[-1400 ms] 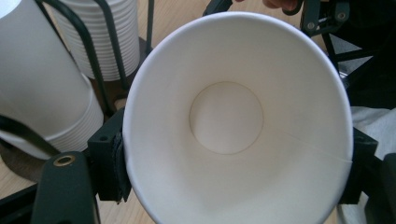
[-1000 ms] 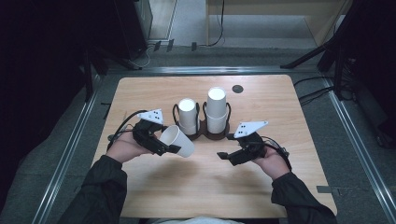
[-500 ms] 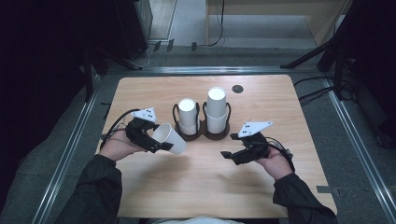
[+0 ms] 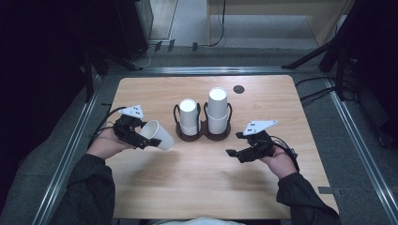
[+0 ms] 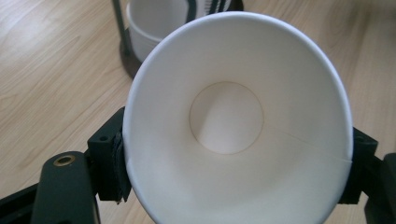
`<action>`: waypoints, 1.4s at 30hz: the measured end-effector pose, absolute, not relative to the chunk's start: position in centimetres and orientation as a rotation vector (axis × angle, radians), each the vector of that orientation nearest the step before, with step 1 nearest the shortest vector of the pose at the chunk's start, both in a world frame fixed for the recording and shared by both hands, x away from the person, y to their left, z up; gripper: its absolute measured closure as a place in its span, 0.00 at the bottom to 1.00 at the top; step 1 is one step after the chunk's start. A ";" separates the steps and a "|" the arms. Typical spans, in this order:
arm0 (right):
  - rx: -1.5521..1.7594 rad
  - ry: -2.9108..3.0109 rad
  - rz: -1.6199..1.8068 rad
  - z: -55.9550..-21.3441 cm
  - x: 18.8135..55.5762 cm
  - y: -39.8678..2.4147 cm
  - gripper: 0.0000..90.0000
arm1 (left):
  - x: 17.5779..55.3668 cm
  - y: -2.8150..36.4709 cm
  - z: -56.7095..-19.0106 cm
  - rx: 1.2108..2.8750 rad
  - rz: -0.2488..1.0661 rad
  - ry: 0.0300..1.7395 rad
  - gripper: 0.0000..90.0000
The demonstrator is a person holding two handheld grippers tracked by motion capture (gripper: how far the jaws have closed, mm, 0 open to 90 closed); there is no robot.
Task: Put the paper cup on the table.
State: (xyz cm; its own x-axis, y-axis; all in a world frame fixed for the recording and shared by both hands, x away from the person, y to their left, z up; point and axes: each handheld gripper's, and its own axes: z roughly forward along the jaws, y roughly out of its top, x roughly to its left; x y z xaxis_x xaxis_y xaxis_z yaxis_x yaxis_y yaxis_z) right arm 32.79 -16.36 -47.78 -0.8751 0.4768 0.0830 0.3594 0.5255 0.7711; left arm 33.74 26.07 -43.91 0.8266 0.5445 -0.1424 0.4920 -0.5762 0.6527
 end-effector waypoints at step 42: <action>0.699 2.656 1.233 -48.3 32.8 -15.9 0.25 | 37.2 32.4 -45.9 2.372 0.292 1.246 0.22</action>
